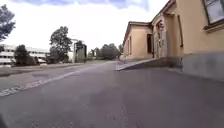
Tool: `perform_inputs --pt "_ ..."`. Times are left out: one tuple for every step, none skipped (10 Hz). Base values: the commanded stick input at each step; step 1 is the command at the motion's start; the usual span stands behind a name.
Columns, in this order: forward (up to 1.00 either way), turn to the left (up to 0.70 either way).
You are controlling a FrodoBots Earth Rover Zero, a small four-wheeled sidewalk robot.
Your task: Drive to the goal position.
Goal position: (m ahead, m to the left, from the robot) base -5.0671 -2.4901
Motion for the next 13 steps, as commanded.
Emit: perform_inputs --pt "0.7 0.0" --pt "0.7 0.0" --pt "0.7 0.0" --pt "0.7 0.0" --pt "0.7 0.0" --pt "0.7 0.0" --pt "0.7 0.0" --pt "0.7 0.0" --pt "0.7 0.06" --pt "0.7 0.35" --pt "0.7 0.18" --pt "0.7 0.0" --pt "0.7 0.0"
